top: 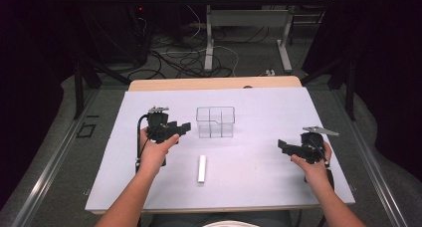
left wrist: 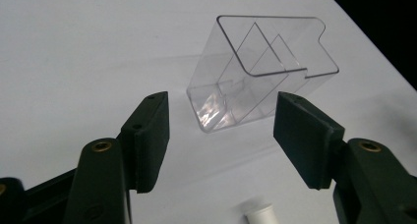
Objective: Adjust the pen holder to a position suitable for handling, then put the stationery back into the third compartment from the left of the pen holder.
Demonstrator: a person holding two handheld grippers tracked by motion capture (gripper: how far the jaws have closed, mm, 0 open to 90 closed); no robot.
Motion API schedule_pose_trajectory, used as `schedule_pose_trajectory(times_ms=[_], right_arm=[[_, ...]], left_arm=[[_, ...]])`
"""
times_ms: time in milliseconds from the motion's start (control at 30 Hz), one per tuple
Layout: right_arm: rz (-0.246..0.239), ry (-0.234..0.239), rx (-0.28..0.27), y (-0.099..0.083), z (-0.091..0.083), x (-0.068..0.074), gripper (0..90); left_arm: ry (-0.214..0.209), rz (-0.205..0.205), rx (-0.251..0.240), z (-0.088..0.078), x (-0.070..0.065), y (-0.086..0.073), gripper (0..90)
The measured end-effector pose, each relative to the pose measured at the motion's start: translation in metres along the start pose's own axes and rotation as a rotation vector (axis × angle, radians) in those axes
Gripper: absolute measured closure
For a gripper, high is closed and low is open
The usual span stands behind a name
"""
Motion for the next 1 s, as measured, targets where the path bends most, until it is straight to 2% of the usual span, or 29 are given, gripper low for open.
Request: schedule_pose_trajectory(times_ms=[67,200,300,367,400,533,667,833,933,1000], right_arm=[[0.002,0.001,-0.002,0.0,0.0,0.001,4.7],[0.005,0.005,-0.001,0.001,-0.001,0.001,4.8],[0.003,0.008,-0.001,0.001,-0.001,0.002,4.8],[-0.003,0.011,-0.001,0.001,-0.001,0.002,4.8],[-0.011,0.012,-0.004,0.001,-0.001,0.002,4.8],[-0.01,0.016,-0.002,0.001,-0.001,0.002,4.8],[-0.011,0.016,-0.003,0.001,0.0,0.003,4.8],[-0.009,0.017,-0.001,0.001,-0.002,0.004,4.8],[-0.016,0.019,-0.007,0.001,-0.002,0.004,4.8],[-0.014,0.02,-0.007,0.001,-0.003,0.004,4.9]], left_arm=[[0.008,0.009,0.013,-0.002,-0.001,-0.004,38.0],[0.019,-0.008,0.029,-0.004,0.0,-0.011,35.5],[0.024,-0.002,0.036,-0.002,0.001,-0.016,32.7],[0.018,-0.013,0.051,-0.002,0.001,-0.019,29.6],[0.016,-0.021,0.041,-0.002,0.001,-0.019,28.5],[-0.012,-0.04,0.058,-0.003,-0.003,-0.021,15.9],[0.014,-0.057,0.067,-0.003,-0.004,-0.024,15.6],[-0.026,-0.043,0.109,-0.003,-0.011,-0.032,13.3],[-0.033,-0.041,0.118,-0.002,-0.013,-0.036,16.4],[-0.031,-0.053,0.112,0.0,-0.014,-0.04,16.4]])
Point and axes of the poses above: each handheld gripper's, and its own axes: z roughly forward along the jaws, y roughly out of its top, x roughly to its left, the point moved 9 cm from there along z, roughly forward along the jaws, and after that the axes turned 4 degrees about z, right-handed, at the moved point
